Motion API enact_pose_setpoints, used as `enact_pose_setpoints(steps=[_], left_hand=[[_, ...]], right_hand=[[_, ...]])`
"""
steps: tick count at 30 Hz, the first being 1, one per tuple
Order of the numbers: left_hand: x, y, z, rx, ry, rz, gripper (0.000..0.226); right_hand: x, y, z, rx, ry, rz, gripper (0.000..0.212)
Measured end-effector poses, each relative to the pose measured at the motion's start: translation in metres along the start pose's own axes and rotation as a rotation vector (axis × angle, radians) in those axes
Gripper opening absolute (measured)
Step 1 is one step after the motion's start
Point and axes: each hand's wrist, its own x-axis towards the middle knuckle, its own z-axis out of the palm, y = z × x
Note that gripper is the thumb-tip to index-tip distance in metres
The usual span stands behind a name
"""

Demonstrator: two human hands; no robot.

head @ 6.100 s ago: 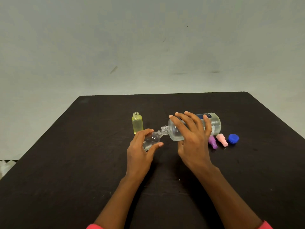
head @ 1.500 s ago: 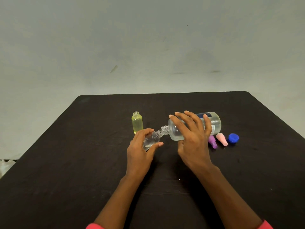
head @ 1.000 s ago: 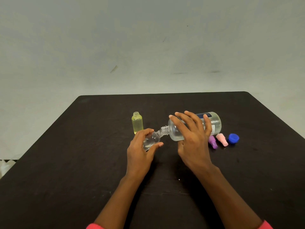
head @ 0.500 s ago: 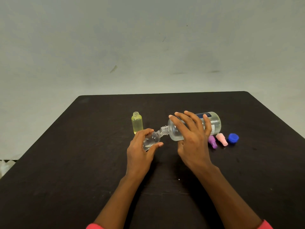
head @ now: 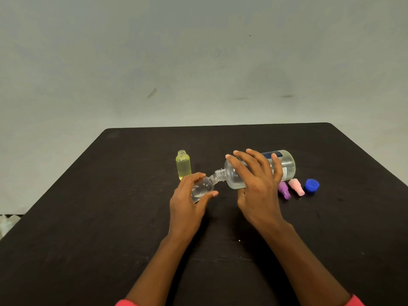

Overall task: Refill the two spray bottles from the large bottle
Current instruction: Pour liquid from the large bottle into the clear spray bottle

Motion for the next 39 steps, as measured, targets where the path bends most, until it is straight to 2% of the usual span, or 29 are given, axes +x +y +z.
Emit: enact_pose_setpoints(steps=[7,39], left_hand=[[0.0001,-0.0012,0.0007,-0.01,-0.012,-0.014,0.045],[0.0002,-0.0013,0.0004,0.007,-0.002,0.007,0.048]], right_hand=[[-0.0002,-0.0002,0.0003,0.001,0.01,-0.005,0.087],[0.001,-0.0018,-0.0017,-0.005,0.005,-0.003,0.085]])
